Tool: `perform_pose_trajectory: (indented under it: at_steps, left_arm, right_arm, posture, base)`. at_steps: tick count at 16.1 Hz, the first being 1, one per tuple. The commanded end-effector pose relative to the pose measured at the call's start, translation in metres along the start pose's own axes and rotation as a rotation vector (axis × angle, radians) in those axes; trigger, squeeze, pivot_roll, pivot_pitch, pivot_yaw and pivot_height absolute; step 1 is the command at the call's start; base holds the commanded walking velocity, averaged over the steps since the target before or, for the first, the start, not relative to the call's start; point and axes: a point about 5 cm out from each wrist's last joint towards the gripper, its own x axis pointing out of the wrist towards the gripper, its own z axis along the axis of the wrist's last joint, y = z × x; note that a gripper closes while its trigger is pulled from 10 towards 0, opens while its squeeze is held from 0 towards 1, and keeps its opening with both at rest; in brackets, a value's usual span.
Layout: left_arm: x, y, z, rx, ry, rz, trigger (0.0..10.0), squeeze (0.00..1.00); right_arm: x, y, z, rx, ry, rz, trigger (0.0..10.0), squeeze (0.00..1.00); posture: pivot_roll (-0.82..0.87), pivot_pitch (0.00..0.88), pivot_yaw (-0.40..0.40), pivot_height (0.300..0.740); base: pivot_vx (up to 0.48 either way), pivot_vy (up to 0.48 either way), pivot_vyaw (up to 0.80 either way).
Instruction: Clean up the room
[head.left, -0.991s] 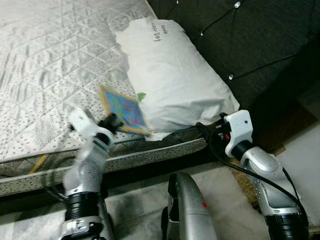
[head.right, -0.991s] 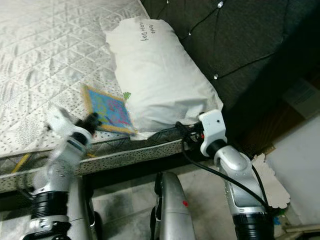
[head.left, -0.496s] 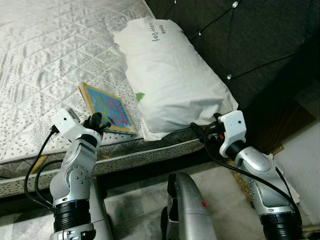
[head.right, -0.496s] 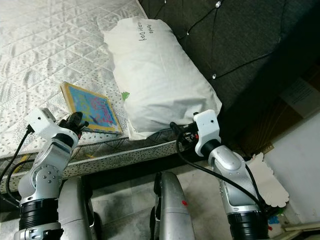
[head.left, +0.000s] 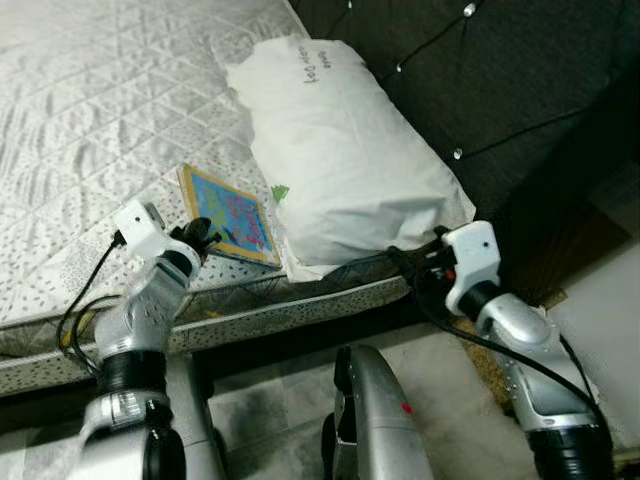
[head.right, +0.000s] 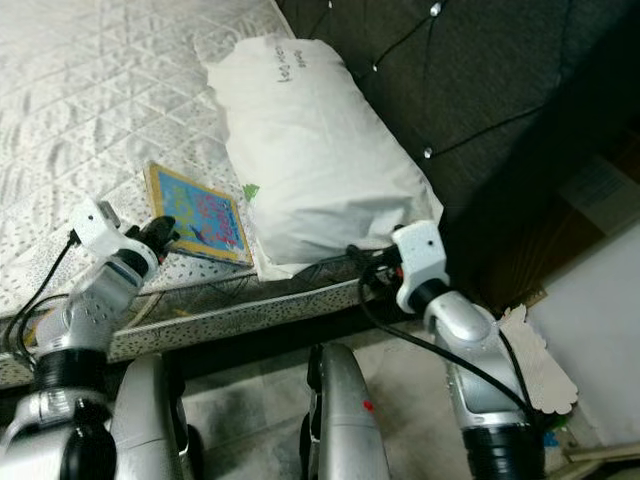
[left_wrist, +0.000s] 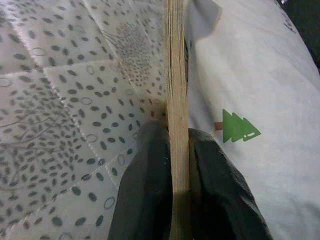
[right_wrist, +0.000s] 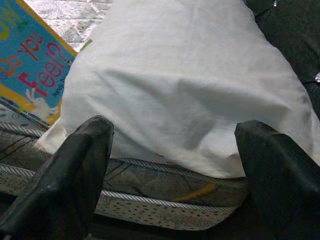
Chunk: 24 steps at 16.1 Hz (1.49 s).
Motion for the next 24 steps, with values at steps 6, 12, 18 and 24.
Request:
perform_pose_trajectory:
  at_steps: [6,12,18,24]
  left_arm:
    - [0.015,-0.005,-0.023,-0.072,0.139,-0.081,10.0,0.57]
    - [0.021,-0.003,-0.028,-0.051,0.17,-0.102,10.0,1.0]
    - [0.022,0.011,-0.008,-0.023,0.124,-0.071,10.0,1.0]
    - [0.019,0.022,-0.006,0.054,0.13,-0.033,10.0,1.0]
  right_arm:
    - [-0.002,-0.006,0.009,-0.044,-0.019,0.0,10.0,0.0]
    - [0.003,-0.002,0.011,-0.055,-0.035,0.012,10.0,0.0]
    - [0.009,0.002,0.013,-0.068,-0.058,0.023,10.0,0.0]
    - [0.017,0.006,0.015,-0.066,-0.075,0.037,10.0,0.0]
  posture:
    - [-0.25,0.104,-0.168,0.55]
    - [-0.23,0.096,-0.167,0.55]
    - [-0.21,0.08,-0.159,0.55]
    - [-0.19,0.068,-0.158,0.55]
  base:
    - [0.0,0.0,0.0]
    - [0.0,0.0,0.0]
    - [0.0,0.0,0.0]
    - [0.0,0.0,0.0]
